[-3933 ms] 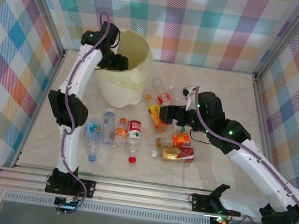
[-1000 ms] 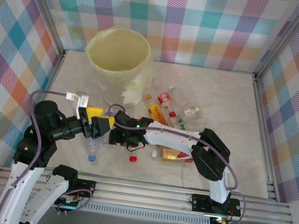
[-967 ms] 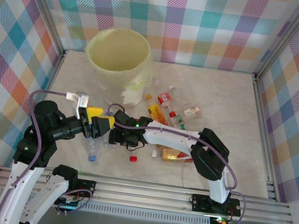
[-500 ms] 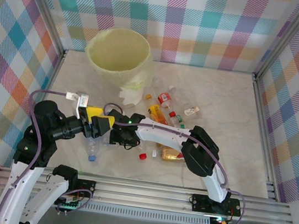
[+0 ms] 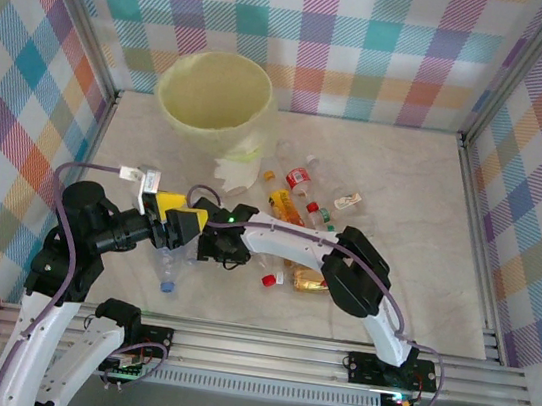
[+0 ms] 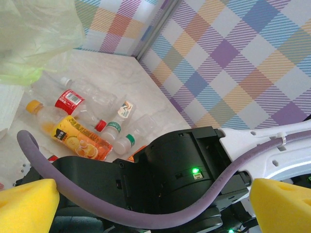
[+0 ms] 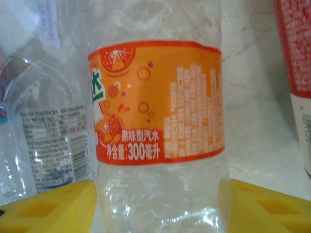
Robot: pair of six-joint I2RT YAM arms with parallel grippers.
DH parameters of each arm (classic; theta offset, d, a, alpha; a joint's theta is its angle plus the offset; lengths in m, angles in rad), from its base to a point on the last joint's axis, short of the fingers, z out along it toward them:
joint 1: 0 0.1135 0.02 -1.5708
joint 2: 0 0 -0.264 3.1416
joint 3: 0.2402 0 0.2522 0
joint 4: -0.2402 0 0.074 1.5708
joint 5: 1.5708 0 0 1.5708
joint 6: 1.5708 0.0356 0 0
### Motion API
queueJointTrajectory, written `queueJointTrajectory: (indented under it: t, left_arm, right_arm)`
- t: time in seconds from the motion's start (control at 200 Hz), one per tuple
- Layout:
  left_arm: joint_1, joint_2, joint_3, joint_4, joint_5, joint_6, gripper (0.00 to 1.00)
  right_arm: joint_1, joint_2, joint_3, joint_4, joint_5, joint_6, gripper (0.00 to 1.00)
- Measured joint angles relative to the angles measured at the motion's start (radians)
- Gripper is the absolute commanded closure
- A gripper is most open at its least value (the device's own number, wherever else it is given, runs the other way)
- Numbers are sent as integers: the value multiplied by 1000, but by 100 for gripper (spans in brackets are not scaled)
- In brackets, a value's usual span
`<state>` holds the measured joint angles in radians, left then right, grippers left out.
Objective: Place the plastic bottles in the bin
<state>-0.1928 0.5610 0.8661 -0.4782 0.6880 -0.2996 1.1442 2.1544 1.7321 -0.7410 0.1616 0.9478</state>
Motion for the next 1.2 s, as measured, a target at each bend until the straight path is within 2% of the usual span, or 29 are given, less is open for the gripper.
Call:
queueJointTrajectory:
  t: [0.185,0.47,0.64,0.875,1.205]
  left_arm:
    - [0,0,0,5,4,0,0]
    - [0,0,0,8,10,-1,0]
    - [0,0,0,10,19,-11,0]
    - [0,0,0,11,29,-29,0]
    - [0,0,21,10,21,-99,0]
  right_arm:
    - [-11,10,4,-1,0,-22,36]
    - [-14,11,1,10,4,-59,46]
    - [-18,-23,-61,61,7,-100,47]
    - [-19,-174,-197,107,22,-177,48]
    - [-42,-498,-418,150,20,-276,48]
